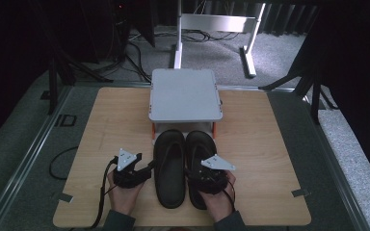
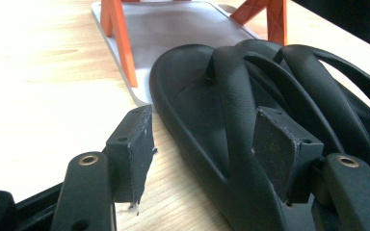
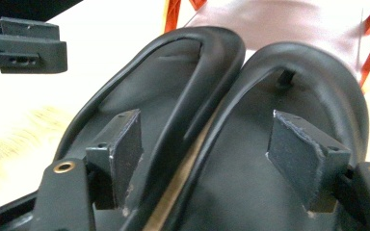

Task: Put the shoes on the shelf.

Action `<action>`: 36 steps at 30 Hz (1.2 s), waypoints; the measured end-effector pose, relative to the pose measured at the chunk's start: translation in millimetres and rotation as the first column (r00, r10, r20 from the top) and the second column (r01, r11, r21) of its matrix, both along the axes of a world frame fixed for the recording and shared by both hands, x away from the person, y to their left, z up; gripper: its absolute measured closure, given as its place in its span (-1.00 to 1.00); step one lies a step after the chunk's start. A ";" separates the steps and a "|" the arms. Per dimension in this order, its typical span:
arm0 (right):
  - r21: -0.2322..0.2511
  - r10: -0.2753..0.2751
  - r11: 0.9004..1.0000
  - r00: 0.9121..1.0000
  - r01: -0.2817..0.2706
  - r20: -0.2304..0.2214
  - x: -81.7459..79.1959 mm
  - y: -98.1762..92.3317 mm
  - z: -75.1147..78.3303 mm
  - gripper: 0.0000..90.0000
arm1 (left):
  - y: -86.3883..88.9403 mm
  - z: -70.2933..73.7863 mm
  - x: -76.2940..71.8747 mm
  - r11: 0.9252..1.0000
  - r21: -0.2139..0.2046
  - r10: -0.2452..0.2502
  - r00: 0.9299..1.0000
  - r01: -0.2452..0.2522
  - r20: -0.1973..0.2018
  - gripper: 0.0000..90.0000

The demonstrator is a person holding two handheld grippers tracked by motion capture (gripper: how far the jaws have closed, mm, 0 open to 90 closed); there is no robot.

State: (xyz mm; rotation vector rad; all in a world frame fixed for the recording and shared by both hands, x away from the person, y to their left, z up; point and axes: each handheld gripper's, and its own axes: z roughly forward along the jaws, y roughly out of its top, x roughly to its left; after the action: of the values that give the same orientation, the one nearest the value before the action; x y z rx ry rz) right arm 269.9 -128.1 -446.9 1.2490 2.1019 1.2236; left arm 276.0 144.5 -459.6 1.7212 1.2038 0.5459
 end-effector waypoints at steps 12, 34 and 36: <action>0.002 -0.085 0.996 0.996 0.085 -0.032 -13.1 19.0 -24.7 -0.37 | 8.7 0.7 -1.8 1.000 0.003 0.029 1.000 -0.029 0.006 -0.10; -0.085 -0.217 0.973 0.976 0.215 -0.021 -12.0 45.8 -36.6 0.11 | 10.2 -1.5 -2.5 0.999 0.017 0.033 0.999 -0.033 0.003 -0.10; -0.091 -0.226 0.970 0.974 0.224 -0.017 -11.5 47.5 -36.3 0.19 | 10.4 -1.4 -2.7 0.999 0.019 0.033 0.999 -0.033 0.004 -0.10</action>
State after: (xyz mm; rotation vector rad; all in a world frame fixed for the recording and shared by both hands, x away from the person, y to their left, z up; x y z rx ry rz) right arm 258.4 -80.6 -483.3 1.4262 1.9466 1.0093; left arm 273.2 154.9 -460.9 1.7182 1.2298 0.5822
